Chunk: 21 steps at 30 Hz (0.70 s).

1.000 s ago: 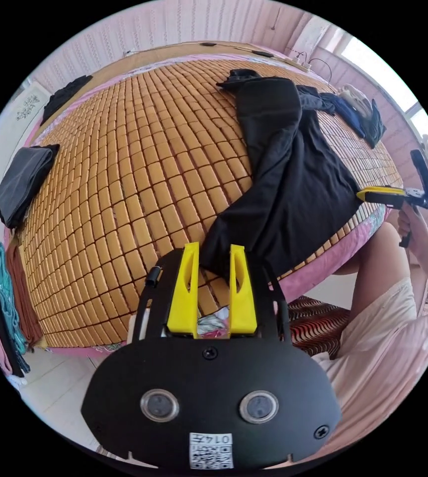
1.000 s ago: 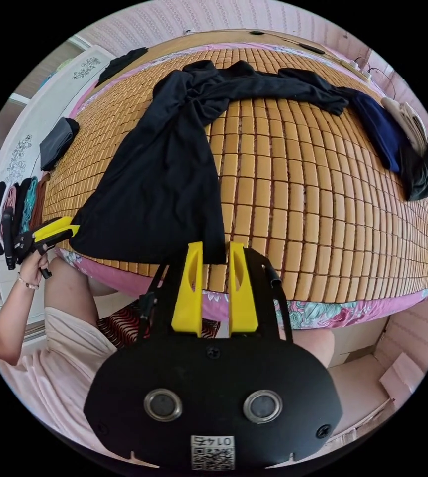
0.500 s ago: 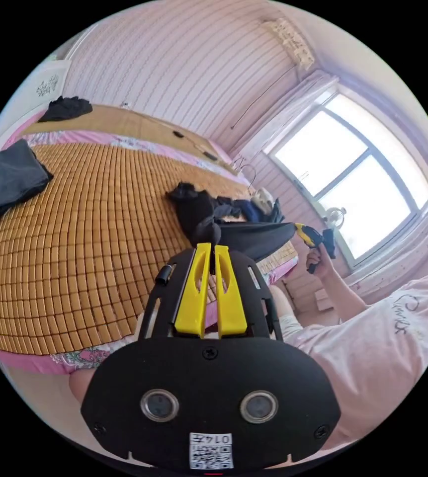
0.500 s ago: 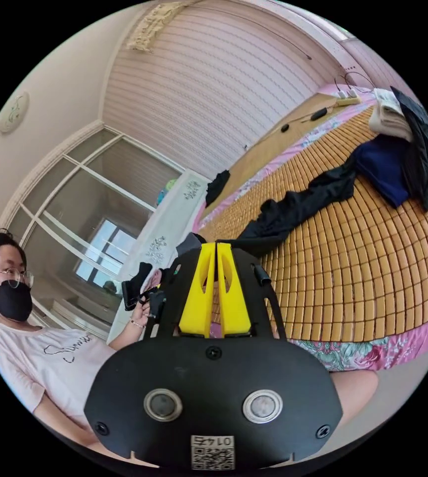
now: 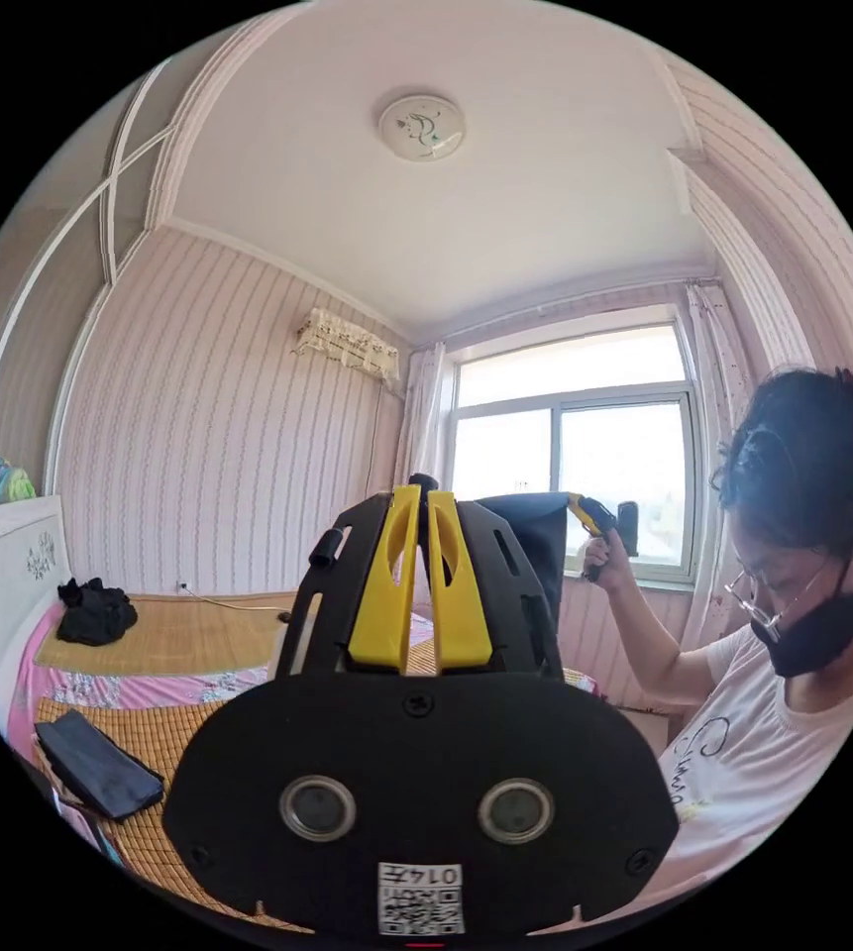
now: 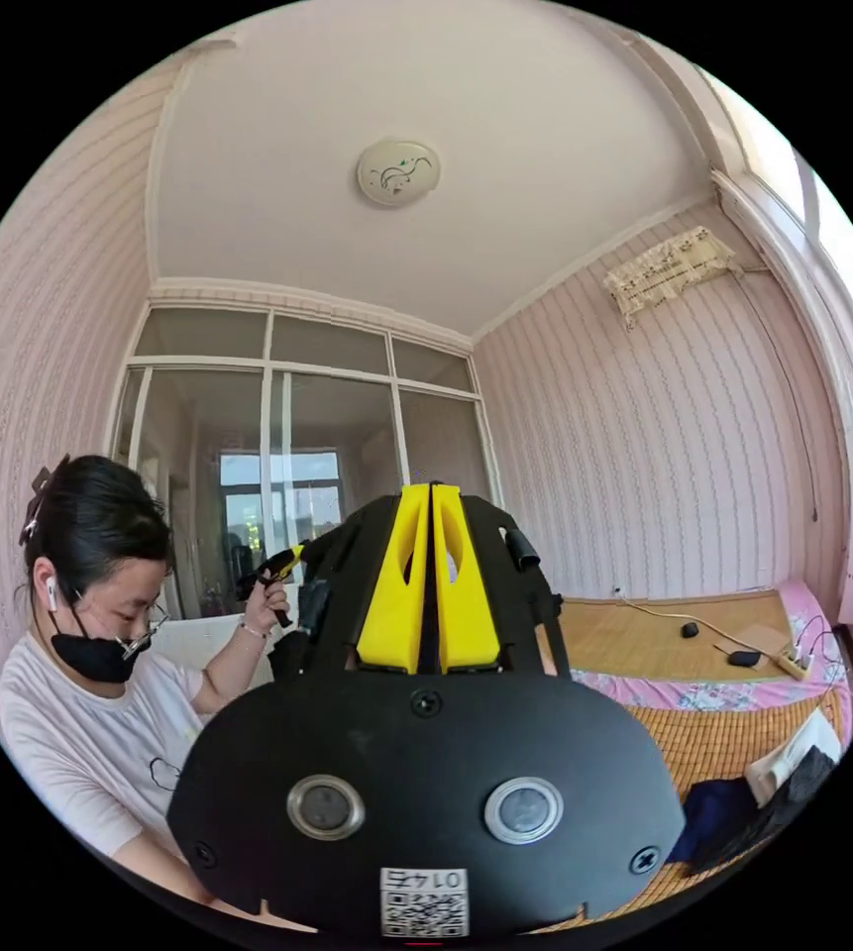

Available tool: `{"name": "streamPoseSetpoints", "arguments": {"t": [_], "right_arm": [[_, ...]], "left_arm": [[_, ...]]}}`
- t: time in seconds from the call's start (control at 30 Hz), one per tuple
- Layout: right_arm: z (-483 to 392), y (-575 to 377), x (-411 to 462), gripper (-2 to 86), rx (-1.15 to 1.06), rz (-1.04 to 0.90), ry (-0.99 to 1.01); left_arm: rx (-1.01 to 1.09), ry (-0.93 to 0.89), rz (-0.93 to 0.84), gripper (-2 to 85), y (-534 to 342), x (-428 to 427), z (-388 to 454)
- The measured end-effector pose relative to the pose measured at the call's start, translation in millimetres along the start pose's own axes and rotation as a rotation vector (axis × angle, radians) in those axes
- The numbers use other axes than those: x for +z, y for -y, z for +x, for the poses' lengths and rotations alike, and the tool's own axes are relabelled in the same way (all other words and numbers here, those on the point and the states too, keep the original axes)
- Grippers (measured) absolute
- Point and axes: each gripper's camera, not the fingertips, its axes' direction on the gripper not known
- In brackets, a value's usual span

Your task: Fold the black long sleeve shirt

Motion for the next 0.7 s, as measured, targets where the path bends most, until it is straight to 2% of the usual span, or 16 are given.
{"name": "streamPoseSetpoints", "arguments": {"t": [0.1,0.27,0.33,0.57,0.7], "right_arm": [[-7,21,1,-0.2,0.003,-0.082,-0.049],[-63,37,-60,-0.2,-0.098,0.047,0.137],[-87,50,-77,-0.2,-0.167,0.071,0.145],[-142,119,-94,-0.2,-0.304,0.063,0.071],[-146,149,-73,-0.1,-0.325,-0.033,-0.051]], "left_arm": [[-0.020,0.038,0.001,-1.0,18,-5,15],[0.037,-0.037,0.120,-1.0,35,-47,64],[0.117,-0.046,0.173,-1.0,56,-67,96],[0.266,-0.007,0.247,-1.0,124,-80,151],[0.302,0.075,0.153,-1.0,163,-54,158]]}}
